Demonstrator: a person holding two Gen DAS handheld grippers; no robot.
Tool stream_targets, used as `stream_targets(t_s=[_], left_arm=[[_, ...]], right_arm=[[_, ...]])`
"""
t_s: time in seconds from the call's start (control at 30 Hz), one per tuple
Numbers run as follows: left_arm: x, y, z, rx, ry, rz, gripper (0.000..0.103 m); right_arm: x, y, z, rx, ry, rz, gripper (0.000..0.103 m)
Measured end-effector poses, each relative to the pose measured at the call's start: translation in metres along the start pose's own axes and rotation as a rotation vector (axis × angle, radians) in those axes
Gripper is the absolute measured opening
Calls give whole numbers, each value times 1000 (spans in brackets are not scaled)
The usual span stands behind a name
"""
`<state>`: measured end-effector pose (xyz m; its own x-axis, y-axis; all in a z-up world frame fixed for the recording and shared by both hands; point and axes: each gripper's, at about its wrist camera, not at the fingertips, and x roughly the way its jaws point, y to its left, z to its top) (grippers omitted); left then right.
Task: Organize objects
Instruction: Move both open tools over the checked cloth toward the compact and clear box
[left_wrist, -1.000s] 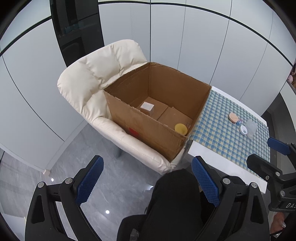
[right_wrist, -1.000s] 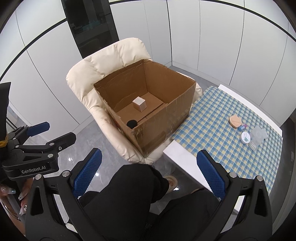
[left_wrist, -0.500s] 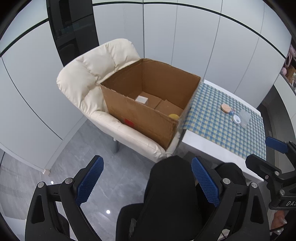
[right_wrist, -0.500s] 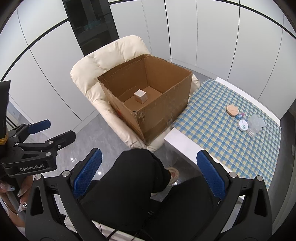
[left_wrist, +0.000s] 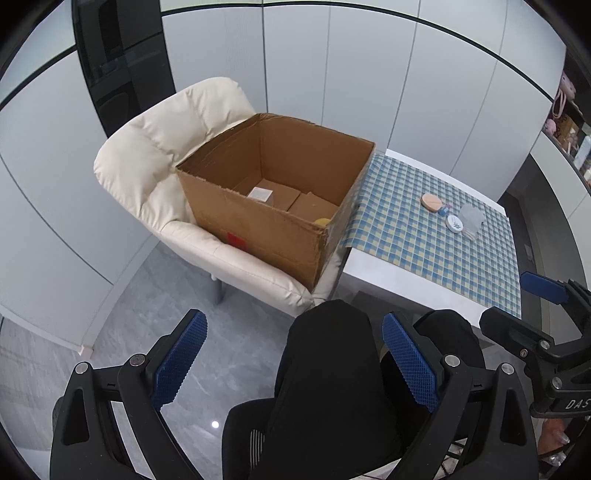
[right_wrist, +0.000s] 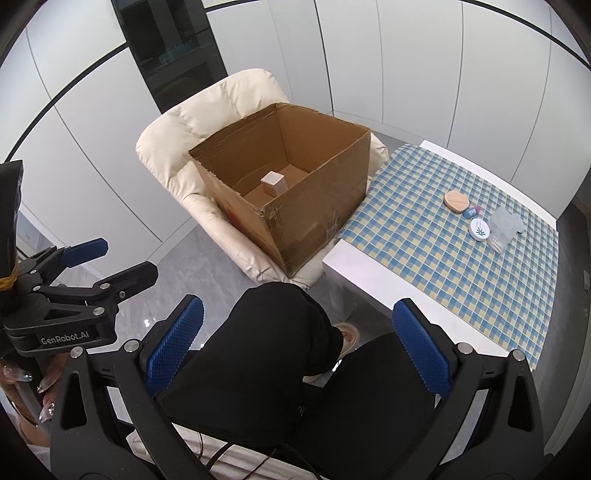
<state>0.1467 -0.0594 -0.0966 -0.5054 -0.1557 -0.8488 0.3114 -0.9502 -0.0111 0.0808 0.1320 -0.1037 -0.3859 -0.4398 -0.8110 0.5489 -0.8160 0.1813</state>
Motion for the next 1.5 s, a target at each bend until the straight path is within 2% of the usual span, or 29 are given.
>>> stream_targets(t_s=[0.23,0.63,1.23,1.5], left_arm=[[4,-15,5,35,1,-16,96],[11,-74,19,159,-3,-89,96],[18,-181,21,368,9,-228,96],[19,-225,16,448,26,-275,96]], right_arm=[[-6,-15,-3,34,-15,-21,103],[-27,-65,-23,165,-44,-97,103],[-83,-158,-87,415,-68,-280,103],[-101,-193,-119,524,-59,-329,103]])
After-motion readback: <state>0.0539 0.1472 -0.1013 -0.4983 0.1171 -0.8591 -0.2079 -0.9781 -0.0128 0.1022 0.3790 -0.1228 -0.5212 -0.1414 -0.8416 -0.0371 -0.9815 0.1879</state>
